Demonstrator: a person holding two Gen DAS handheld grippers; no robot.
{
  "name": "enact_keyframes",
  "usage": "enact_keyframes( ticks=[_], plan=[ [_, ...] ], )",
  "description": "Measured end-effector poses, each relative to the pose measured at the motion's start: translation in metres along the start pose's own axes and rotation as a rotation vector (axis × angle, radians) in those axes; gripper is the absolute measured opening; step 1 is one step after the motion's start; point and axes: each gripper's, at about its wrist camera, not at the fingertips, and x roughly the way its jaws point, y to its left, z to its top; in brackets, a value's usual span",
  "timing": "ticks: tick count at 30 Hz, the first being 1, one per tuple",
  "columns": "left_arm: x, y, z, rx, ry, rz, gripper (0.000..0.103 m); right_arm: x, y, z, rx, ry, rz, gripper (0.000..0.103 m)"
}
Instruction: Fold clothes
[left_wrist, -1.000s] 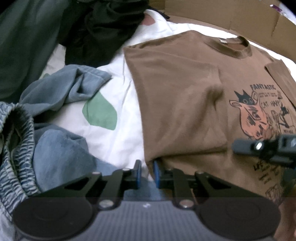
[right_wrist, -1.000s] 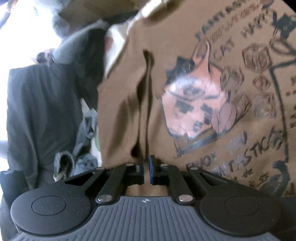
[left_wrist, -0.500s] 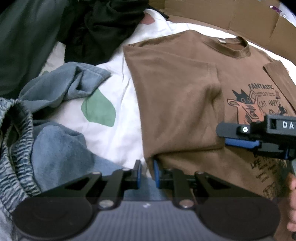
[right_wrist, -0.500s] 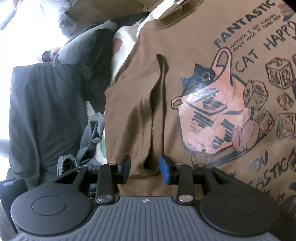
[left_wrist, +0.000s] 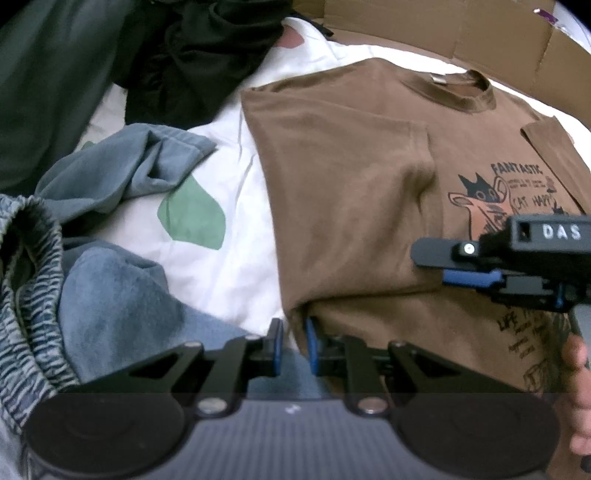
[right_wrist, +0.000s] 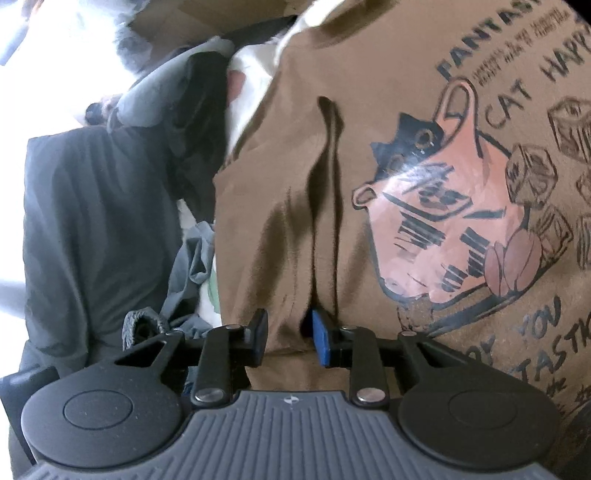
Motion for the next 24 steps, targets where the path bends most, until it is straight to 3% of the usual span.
enact_keyframes(
  ticks=[3, 4, 5, 8, 13, 17, 24],
  plan=[
    [0.001, 0.0, 0.0, -0.006, 0.001, -0.001, 0.015, 0.007, -0.004, 0.008, 0.045, 0.011, 0.019, 0.032],
    [0.001, 0.0, 0.0, -0.007, 0.001, 0.0, 0.015, 0.009, -0.006, 0.011, 0.059, 0.011, 0.029, 0.027],
    [0.001, 0.0, 0.0, -0.008, 0.001, 0.0, 0.015, 0.012, -0.007, 0.014, 0.073, 0.01, 0.038, 0.014],
    [0.001, 0.0, 0.0, -0.005, 0.003, 0.009, 0.015, 0.013, -0.009, 0.021, 0.1, 0.008, 0.045, 0.001],
    [0.002, 0.0, 0.0, -0.027, 0.004, 0.017, 0.015, -0.001, -0.013, 0.014, 0.12, -0.015, 0.086, 0.0],
    [0.0, -0.003, -0.002, -0.022, 0.0, 0.03, 0.016, -0.011, -0.013, 0.006, 0.102, -0.047, 0.068, 0.0],
    [-0.03, -0.007, -0.008, 0.072, 0.008, 0.035, 0.019, -0.005, -0.016, 0.007, 0.081, -0.031, 0.026, 0.0]
  ],
)
